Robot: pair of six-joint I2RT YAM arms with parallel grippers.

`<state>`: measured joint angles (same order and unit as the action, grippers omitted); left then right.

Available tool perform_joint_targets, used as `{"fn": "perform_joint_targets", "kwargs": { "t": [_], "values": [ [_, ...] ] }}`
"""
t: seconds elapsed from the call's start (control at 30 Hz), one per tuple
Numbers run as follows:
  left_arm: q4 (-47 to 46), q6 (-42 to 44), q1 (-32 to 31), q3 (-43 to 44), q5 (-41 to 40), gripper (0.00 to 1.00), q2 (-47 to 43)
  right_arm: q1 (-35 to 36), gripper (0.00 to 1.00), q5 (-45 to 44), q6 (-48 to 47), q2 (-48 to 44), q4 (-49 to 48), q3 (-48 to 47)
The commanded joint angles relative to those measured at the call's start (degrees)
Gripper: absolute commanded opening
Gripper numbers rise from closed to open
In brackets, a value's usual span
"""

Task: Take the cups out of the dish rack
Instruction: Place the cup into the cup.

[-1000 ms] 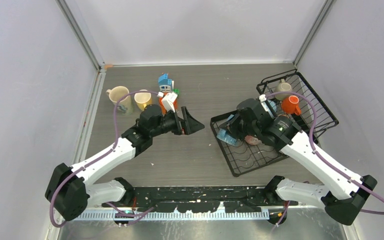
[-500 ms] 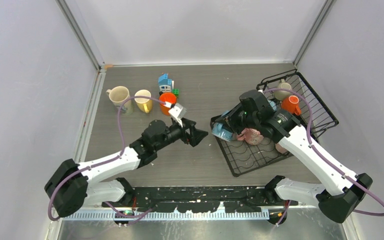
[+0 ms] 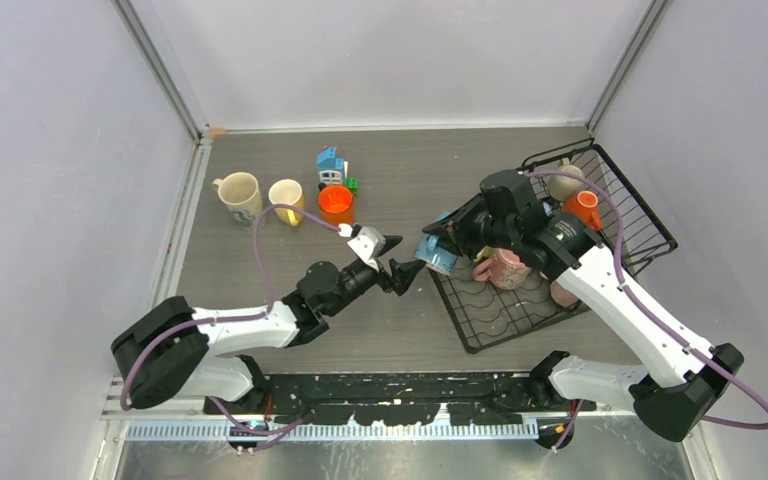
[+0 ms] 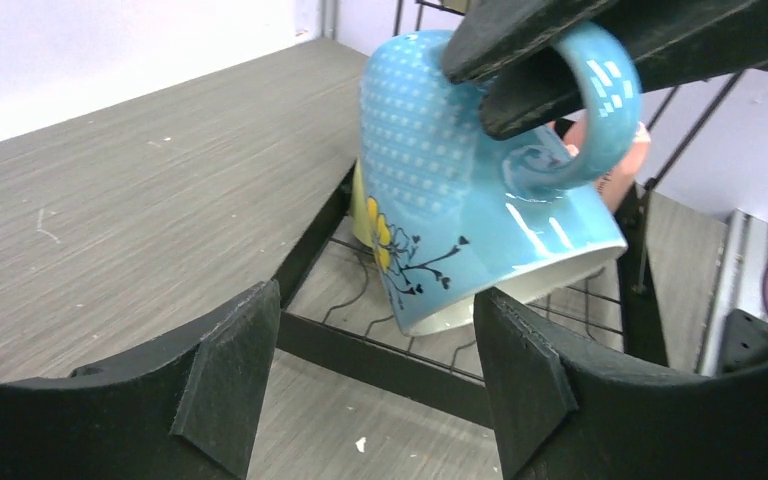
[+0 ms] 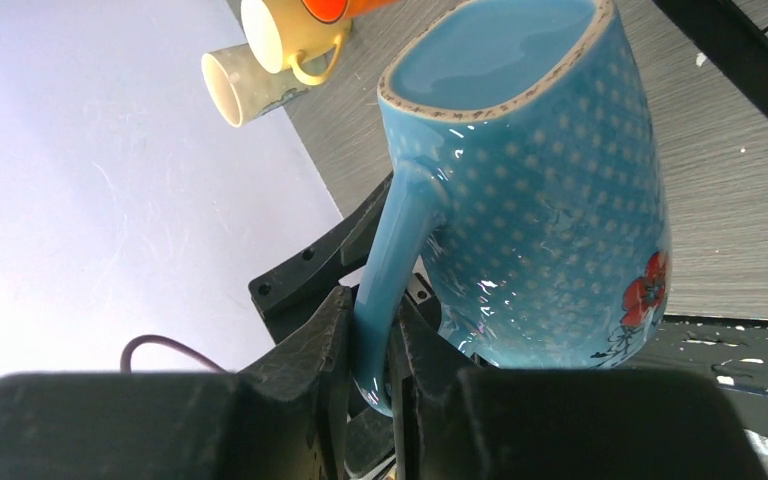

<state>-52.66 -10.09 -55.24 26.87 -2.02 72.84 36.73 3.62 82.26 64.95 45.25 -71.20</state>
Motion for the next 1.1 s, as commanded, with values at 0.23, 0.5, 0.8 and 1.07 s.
{"fn": "perform_joint_targets", "kwargs": {
  "t": [0.23, 0.5, 0.8, 1.07],
  "values": [
    [-14.3, 4.13, -1.08, 4.03, -7.98, 0.66, 6.37, -0.17, 0.01, 2.33, 5.55, -0.22, -8.35, -2.95],
    [-17.46, 3.76, -1.07, 5.04, -11.04, 0.6, 7.42, -0.17, 0.01, 3.71, 10.31, 0.53, -13.31, -1.36],
    [-18.7, 3.22, -1.09, 6.32, -12.83, 0.26, 8.07, -0.16, 0.01, 3.84, 11.7, 0.81, -14.45, -0.67],
    [-17.16, -0.5, -1.09, 6.81, -14.67, 0.0, 8.11, -0.17, 0.18, 3.24, 10.52, 0.51, -14.92, 0.24]
  ]
}}
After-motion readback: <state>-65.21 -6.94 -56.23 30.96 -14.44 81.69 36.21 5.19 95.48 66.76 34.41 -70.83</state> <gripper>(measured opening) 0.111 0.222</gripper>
